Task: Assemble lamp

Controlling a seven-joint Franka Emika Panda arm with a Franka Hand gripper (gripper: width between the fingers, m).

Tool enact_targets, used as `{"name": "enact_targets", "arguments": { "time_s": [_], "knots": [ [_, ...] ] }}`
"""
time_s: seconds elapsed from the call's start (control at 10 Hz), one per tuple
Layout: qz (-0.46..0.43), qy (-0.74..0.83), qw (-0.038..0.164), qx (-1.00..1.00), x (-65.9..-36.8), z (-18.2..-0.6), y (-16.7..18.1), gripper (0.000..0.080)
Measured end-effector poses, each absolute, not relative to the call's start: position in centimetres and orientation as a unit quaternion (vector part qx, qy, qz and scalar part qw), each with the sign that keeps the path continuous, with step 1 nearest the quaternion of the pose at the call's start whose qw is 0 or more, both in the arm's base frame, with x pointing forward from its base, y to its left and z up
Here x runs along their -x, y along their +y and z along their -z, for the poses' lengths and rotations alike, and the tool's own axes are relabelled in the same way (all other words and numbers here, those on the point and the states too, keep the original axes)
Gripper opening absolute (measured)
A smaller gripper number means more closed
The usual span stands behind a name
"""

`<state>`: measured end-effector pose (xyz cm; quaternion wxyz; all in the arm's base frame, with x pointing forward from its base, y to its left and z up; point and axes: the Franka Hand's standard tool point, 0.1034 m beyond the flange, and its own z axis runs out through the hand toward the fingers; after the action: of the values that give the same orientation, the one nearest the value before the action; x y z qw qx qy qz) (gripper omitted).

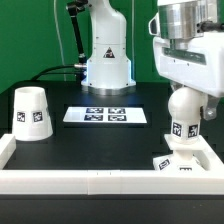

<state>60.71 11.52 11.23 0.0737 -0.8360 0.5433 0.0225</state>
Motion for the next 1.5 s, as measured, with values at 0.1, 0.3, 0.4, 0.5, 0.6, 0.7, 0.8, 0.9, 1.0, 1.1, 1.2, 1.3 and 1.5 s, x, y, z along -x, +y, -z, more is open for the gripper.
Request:
{"name": "enact_targets", "arguments": {
  "time_s": [0.1,0.3,0.4,0.5,0.6,0.7,0.8,0.9,1.0,1.1,1.2,1.3,1.5],
  "knots": [
    [-0.018,0.489,0.075,0.869,-60.68,-11.22,11.66,0.0699],
    [-0.006,0.4,0.077,0.913,-60.55,-10.95,11.7,0.0699],
    [-0.004,0.372,0.077,0.925,-60.54,-10.92,11.68,0.0699],
    [-0.002,0.347,0.077,0.935,-60.54,-10.89,11.66,0.0699],
    [0.001,0.305,0.077,0.949,-60.53,-10.86,11.61,0.0699],
    [0.003,0.276,0.077,0.958,-60.53,-10.83,11.58,0.0699],
    [0.005,0.257,0.076,0.963,-60.53,-10.84,11.58,0.0699],
    [0.015,0.188,0.066,0.98,-60.62,-10.99,11.5,0.0699],
    [0.025,0.134,0.057,0.989,-60.82,-11.19,11.52,0.0699],
    [0.031,0.075,0.049,0.996,-60.92,-11.28,11.43,0.0699],
    [0.036,0.008,0.04,0.999,-61.04,-11.37,11.35,0.0699],
    [0.038,-0.051,0.033,0.997,-61.06,-11.38,11.29,0.0699],
    [0.039,-0.125,0.03,0.991,-61.11,-11.26,11.04,0.0699]
  ]
}}
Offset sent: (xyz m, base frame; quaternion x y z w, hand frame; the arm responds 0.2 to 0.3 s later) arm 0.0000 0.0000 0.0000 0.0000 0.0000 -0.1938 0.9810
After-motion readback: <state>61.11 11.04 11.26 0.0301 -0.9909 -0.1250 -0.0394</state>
